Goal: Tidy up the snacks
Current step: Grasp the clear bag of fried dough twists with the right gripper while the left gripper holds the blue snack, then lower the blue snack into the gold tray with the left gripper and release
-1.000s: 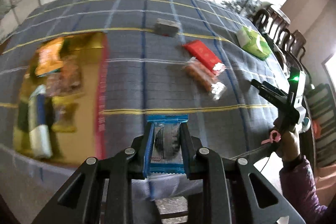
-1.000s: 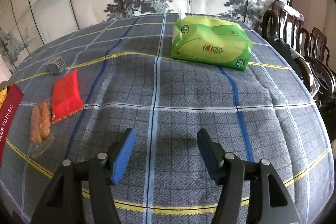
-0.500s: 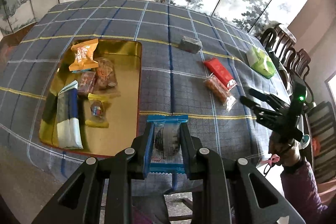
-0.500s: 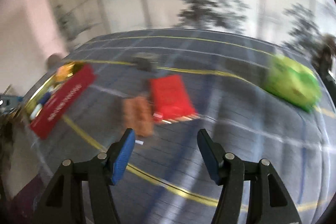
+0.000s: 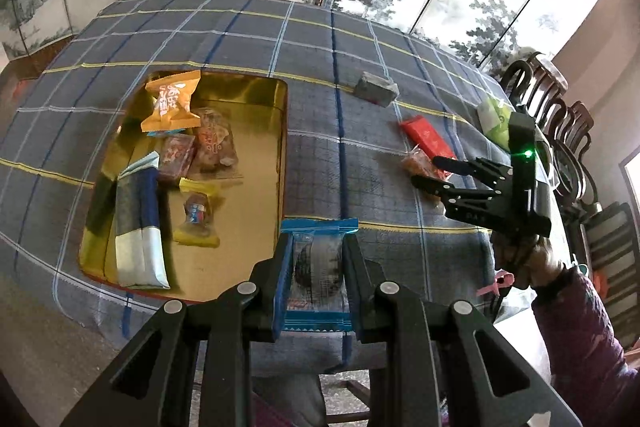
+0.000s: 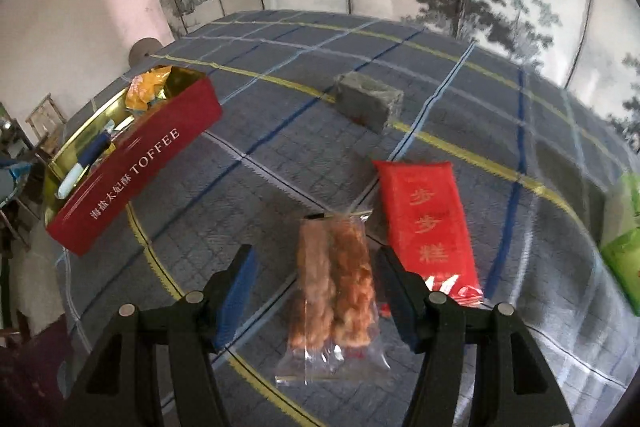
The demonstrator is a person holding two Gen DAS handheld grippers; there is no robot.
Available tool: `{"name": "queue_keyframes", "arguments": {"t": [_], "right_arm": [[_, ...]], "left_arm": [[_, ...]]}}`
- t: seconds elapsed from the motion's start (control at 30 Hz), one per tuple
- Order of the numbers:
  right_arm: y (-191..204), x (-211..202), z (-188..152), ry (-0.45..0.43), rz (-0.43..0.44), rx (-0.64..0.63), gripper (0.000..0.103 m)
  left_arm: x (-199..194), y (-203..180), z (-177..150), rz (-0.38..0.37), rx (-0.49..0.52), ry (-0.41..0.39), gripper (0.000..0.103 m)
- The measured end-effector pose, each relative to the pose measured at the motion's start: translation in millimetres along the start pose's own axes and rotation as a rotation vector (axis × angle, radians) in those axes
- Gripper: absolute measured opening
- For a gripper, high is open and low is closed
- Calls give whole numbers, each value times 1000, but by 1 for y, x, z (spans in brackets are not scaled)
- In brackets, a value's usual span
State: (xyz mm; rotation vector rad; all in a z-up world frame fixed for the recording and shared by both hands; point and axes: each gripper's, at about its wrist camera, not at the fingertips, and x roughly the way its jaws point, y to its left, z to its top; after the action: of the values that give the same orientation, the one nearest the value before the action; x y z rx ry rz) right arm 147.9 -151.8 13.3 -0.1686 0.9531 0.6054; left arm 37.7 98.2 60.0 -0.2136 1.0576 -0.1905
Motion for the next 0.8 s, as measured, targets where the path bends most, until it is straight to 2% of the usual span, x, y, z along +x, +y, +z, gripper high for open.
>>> {"name": "queue_keyframes", "arguments": {"t": [0.1, 0.27, 0.3, 0.33, 0.37, 0.57, 0.7, 0.8], "right_arm": [[-2, 13, -1, 48, -51, -12, 63], [-4, 12, -5, 41, -40, 7, 62], [0, 12, -7, 39, -63, -5, 54], [6, 12, -10, 38, -106, -29, 40], [10, 10, -11, 36, -124, -40, 37], [37, 0, -23, 11, -122, -63, 37], [40, -17, -26, -62, -99, -10, 37], [41, -18, -25, -76, -91, 14, 37]], "left_arm": [[0, 3, 0, -5, -8, 0, 21], [-4, 10, -2, 2, -20, -9, 21], [-5, 12, -2, 6, -22, -13, 21], [-7, 13, -3, 13, -21, -16, 21], [-9, 15, -4, 18, -22, -18, 21], [-18, 29, -10, 51, -28, -35, 21], [-22, 40, -11, 68, -37, -44, 21], [-20, 45, -11, 72, -44, -43, 21]]}}
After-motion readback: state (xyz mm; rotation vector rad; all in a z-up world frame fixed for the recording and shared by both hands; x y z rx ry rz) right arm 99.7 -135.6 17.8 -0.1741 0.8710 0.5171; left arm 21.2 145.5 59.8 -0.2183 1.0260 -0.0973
